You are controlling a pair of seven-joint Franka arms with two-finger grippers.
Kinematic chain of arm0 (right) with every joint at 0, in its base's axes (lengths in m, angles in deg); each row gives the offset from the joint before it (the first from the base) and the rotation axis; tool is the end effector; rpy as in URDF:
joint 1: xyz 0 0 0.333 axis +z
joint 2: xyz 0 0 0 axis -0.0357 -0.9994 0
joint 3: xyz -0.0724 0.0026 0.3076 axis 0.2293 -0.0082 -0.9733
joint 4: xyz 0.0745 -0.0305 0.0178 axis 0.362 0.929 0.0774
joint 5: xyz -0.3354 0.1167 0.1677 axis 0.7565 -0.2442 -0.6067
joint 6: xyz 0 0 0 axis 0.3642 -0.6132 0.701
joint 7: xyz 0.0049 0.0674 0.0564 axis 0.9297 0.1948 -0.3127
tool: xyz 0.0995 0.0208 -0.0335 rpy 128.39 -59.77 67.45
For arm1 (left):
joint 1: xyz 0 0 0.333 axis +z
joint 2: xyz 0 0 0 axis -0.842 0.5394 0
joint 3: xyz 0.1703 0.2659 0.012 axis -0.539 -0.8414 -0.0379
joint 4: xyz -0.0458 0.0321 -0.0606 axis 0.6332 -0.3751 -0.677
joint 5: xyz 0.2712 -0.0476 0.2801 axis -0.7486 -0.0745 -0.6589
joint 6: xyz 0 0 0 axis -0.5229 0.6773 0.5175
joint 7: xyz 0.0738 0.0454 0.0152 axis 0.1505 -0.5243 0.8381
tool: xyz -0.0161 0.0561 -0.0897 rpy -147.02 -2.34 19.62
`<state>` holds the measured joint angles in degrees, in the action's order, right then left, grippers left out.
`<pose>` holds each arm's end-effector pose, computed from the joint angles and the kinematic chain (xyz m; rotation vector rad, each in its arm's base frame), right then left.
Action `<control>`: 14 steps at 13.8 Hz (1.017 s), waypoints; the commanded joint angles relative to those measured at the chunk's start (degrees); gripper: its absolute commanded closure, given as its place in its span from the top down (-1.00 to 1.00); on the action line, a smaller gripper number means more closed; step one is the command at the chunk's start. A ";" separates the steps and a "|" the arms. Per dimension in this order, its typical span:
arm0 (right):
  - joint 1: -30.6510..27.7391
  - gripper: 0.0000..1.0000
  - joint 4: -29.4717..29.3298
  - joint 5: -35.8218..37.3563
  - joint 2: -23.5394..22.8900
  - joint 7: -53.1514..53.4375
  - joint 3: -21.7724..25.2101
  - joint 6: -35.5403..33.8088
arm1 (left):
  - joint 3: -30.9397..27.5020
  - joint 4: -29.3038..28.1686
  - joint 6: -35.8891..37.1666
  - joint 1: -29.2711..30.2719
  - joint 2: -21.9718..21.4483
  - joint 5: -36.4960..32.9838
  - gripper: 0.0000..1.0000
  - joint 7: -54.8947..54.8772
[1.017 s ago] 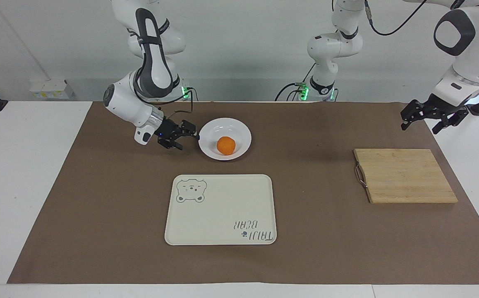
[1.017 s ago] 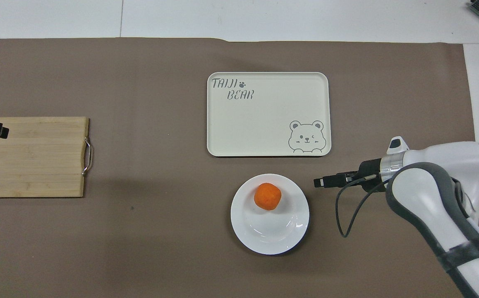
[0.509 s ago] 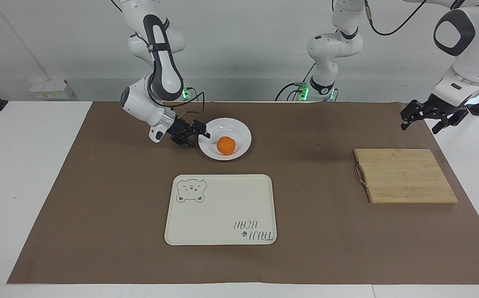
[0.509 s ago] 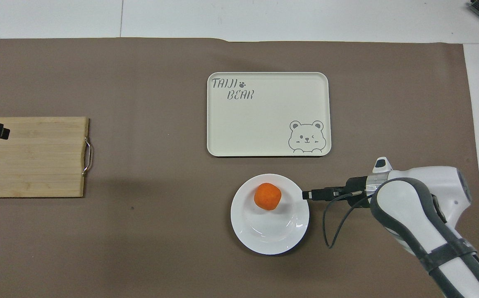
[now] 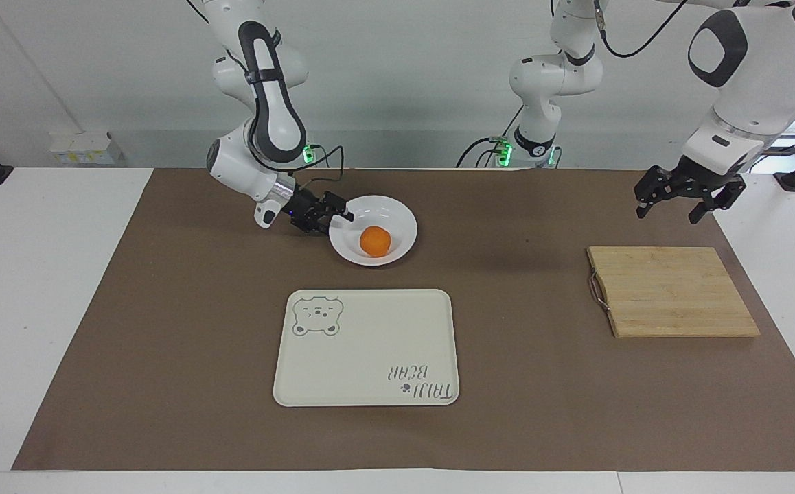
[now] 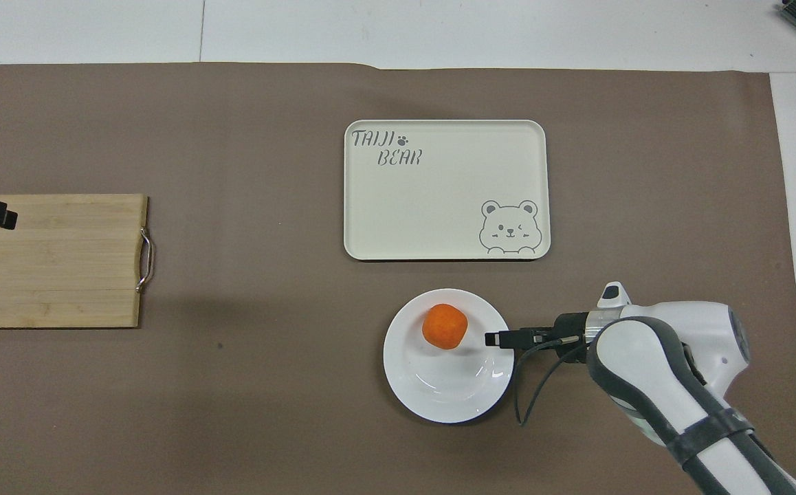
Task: Place orange and plate with both arms
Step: 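Reach the right gripper to the rim of the white plate, then close the right gripper on the plate rim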
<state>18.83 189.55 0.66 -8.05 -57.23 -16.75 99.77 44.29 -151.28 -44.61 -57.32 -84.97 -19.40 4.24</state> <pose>0.4010 0.1183 0.2753 -2.3614 0.0946 0.0599 0.5784 -0.0179 0.5997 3.1047 -0.3089 0.0655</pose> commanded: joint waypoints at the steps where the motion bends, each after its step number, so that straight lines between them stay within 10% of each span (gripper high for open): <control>1: 1.59 1.00 2.07 -3.09 1.38 -1.90 0.01 3.46 | -0.67 0.79 0.51 -1.00 0.14 -0.41 1.00 1.43; 7: 1.59 0.12 2.42 -3.17 0.76 -1.64 0.01 4.61 | -0.76 2.63 2.09 -0.04 1.10 -0.14 1.00 2.40; 10: 1.59 -1.00 2.42 -3.17 0.50 -0.41 0.01 5.14 | -0.94 2.54 2.09 0.14 1.10 -0.23 1.00 2.40; 14: 1.42 -1.00 2.25 -3.09 0.24 0.48 0.01 4.97 | -0.85 2.54 2.09 0.05 1.10 -0.23 1.00 2.31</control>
<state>20.27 191.47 -0.94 -7.91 -56.83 -16.59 103.88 43.27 -150.10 -43.92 -57.54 -84.44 -19.39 6.07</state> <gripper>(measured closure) 0.930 0.000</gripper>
